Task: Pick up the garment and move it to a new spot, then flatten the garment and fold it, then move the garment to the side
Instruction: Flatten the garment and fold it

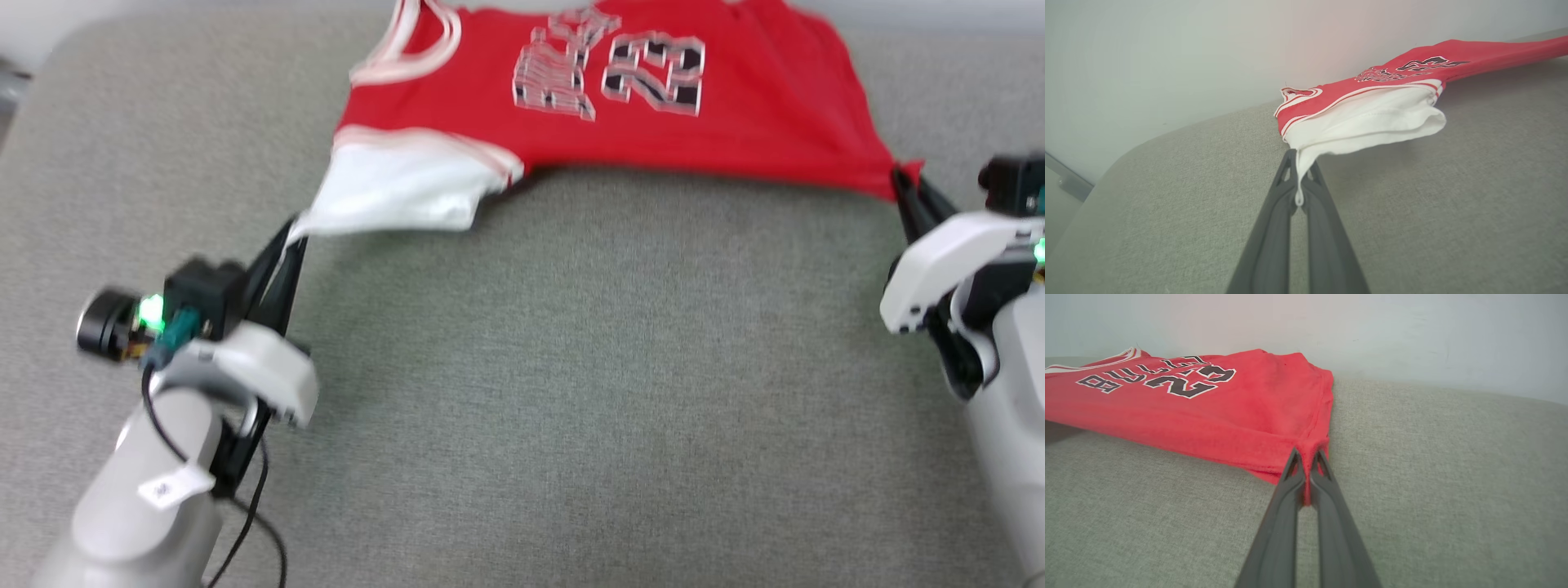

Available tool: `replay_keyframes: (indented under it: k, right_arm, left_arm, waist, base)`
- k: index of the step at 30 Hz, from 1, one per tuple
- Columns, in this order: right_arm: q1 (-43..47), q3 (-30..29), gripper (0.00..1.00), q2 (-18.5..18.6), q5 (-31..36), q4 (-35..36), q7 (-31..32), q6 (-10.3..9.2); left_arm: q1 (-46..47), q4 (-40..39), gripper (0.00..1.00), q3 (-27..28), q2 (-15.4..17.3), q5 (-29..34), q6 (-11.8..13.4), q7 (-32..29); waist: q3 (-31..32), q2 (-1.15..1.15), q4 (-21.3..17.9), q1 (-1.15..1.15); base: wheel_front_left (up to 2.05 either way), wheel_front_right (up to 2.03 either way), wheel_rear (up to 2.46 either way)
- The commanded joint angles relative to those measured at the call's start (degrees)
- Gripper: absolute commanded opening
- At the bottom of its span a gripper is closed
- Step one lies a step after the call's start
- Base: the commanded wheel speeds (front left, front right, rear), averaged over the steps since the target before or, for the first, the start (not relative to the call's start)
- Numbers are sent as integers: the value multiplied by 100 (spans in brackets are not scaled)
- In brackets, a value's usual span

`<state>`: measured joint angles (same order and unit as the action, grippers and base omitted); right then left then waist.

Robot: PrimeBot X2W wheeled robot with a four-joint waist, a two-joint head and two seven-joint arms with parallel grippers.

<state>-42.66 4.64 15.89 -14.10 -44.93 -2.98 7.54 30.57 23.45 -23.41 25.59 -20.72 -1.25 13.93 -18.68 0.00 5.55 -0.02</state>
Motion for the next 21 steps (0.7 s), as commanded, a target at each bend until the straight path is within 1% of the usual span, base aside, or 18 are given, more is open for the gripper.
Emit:
replay_keyframes:
  k: [1,8,12,14,17,21]
  right_arm:
    - [167,17,0,62,-111,-11,9,-11]
    - [802,156,0,147,-823,-52,296,-11]
    - [1263,310,0,259,-1254,38,660,-11]
    - [1493,417,0,365,-1493,182,864,-11]
    - [1874,517,0,536,-1894,413,1204,-11]
    - [2420,759,0,777,-2491,960,1739,-11]
  left_arm:
    - [-216,-58,0,60,93,-67,62,-23]
    - [-1166,-498,0,-29,315,-256,97,-367]
    - [-1668,-869,0,-113,466,-365,82,-633]
    - [-1923,-1066,0,-150,531,-446,56,-773]
    - [-2303,-1364,0,-174,681,-544,81,-984]
    - [-2825,-1803,0,-93,865,-762,183,-1206]
  waist:
    - [232,0,38,2]
    - [734,0,78,2]
    - [1002,0,88,2]
    - [1133,0,81,2]
    - [1308,0,55,2]
    - [1490,0,12,2]
  base:
    - [0,0,0]
    - [0,0,0]
    - [0,0,0]
    - [0,0,0]
    - [0,0,0]
    - [0,0,0]
